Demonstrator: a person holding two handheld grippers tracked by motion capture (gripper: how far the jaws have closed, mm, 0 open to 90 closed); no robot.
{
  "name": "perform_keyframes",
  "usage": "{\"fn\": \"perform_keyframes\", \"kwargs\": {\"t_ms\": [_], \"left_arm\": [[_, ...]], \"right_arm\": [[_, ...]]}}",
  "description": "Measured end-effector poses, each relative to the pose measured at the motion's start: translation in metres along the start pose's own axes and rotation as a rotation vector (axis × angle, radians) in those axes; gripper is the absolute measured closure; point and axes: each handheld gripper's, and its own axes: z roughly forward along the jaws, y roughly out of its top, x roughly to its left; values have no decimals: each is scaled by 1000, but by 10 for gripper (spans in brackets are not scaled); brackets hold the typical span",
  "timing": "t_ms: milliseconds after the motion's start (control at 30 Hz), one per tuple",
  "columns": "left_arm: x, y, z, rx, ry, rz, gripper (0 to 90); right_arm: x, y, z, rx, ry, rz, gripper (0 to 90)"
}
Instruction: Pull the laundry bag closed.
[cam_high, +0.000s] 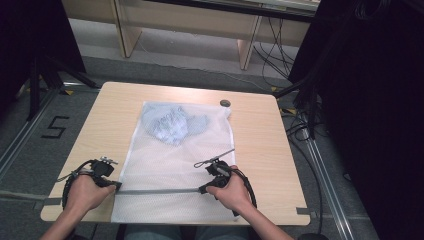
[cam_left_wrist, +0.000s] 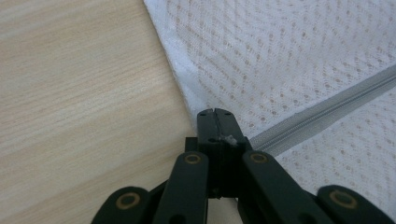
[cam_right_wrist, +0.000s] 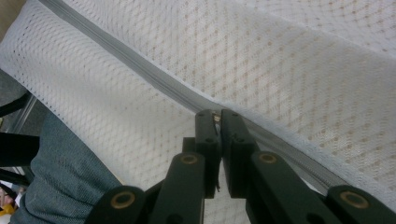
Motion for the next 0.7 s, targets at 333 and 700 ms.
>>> {"fn": "perform_keyframes", "kwargs": {"t_ms": [333,700], "left_arm": [[0,0,0,-1,-2,-4,900],[2,0,-1,8,-10,15,900]], "right_arm": [[-4,-2,-2,-7,-10,-5,870],[-8,-5,-4,-13,-10,-16,870]]}}
